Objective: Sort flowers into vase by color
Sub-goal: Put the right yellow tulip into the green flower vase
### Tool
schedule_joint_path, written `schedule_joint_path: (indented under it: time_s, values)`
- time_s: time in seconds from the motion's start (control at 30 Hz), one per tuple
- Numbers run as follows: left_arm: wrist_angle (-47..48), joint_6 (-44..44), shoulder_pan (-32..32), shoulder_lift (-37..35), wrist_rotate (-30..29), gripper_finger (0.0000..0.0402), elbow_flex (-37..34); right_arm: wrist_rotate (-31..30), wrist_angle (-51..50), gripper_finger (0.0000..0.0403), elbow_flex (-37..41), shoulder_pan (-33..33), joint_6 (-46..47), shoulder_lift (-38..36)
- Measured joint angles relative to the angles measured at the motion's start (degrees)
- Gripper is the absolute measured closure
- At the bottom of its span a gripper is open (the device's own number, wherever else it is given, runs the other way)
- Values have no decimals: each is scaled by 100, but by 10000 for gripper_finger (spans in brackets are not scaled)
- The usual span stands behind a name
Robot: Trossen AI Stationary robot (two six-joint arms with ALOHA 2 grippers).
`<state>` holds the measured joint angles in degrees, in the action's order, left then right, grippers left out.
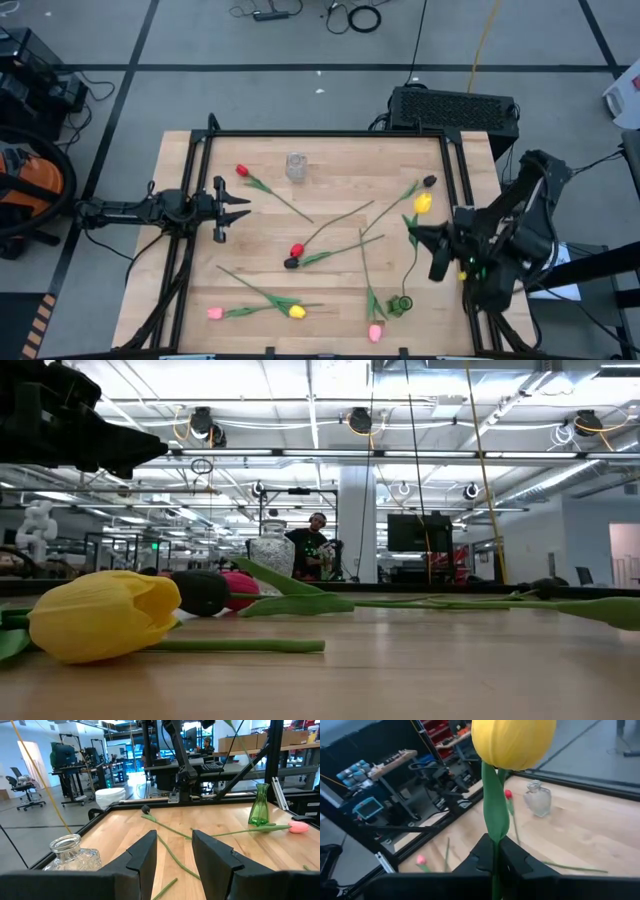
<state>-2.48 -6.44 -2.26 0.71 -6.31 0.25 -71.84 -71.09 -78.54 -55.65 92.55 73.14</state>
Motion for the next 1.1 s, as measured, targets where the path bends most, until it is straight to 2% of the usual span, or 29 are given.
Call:
schedule_joint_path:
  time_s: [0.33, 0.67, 0.8, 0.93, 1.1]
  values:
    - [0, 0, 0, 0, 0, 269, 0, -366, -403, 403, 0, -508, 836, 376]
    - [0, 0, 0, 0, 0, 269, 1, -655, -645, 402, 30, -829, 437, 653]
    - [0, 0, 0, 2, 0, 269, 2, -785, -645, 402, 326, -872, 515, 828]
    - [0, 0, -2, 0, 0, 269, 2, -803, -624, 402, 727, -969, 1195, 1027]
    - [0, 0, -1, 1, 0, 269, 1, -1209, -349, 402, 1176, -1247, 1626, 1212]
